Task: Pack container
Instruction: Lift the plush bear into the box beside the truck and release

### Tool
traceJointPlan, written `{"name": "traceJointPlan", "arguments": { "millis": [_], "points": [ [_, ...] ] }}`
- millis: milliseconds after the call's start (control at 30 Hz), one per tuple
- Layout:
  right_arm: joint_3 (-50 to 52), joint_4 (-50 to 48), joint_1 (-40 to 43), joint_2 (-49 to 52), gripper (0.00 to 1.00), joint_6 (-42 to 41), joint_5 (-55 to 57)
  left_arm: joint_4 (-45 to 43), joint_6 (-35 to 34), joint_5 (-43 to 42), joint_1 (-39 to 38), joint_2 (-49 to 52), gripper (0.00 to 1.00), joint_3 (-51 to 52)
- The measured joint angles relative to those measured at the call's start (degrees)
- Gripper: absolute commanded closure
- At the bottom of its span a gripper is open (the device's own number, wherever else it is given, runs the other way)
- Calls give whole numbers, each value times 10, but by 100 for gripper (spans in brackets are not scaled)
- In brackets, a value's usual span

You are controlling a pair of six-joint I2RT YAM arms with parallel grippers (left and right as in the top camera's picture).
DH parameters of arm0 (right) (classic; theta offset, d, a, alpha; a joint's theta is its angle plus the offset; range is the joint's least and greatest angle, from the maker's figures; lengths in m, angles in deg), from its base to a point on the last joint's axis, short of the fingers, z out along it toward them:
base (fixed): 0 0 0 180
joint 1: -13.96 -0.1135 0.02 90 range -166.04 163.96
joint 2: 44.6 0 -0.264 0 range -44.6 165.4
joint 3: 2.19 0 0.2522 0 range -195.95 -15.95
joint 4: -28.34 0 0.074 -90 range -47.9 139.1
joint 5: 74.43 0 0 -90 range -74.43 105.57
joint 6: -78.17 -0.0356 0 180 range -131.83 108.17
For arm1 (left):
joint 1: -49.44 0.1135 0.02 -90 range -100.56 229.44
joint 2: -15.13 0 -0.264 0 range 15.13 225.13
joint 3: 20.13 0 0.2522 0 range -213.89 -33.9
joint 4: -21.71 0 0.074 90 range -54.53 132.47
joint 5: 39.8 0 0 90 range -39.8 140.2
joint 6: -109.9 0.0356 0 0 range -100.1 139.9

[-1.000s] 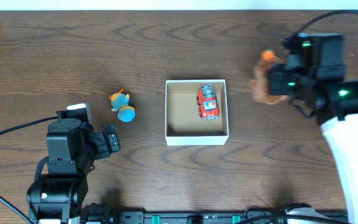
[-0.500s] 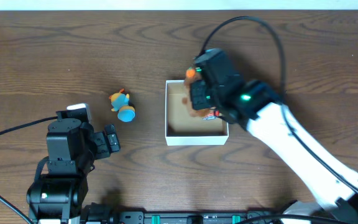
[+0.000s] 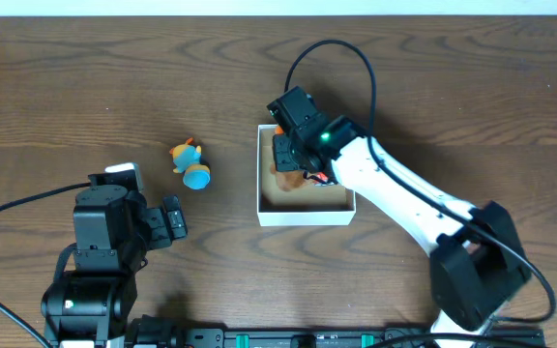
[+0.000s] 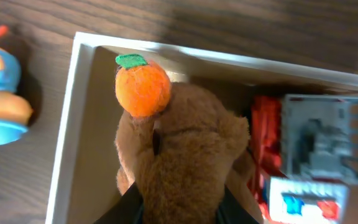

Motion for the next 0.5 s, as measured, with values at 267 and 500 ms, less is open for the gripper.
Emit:
{"name": "traceJointPlan", "arguments": {
  "millis": [267,500],
  "points": [
    [0,-18,0,61,81,-6,-3,1,0,0,0,0,2,0],
    [0,-45,2,69,38,-16,-5,1,0,0,0,0,2,0]
  ]
}}
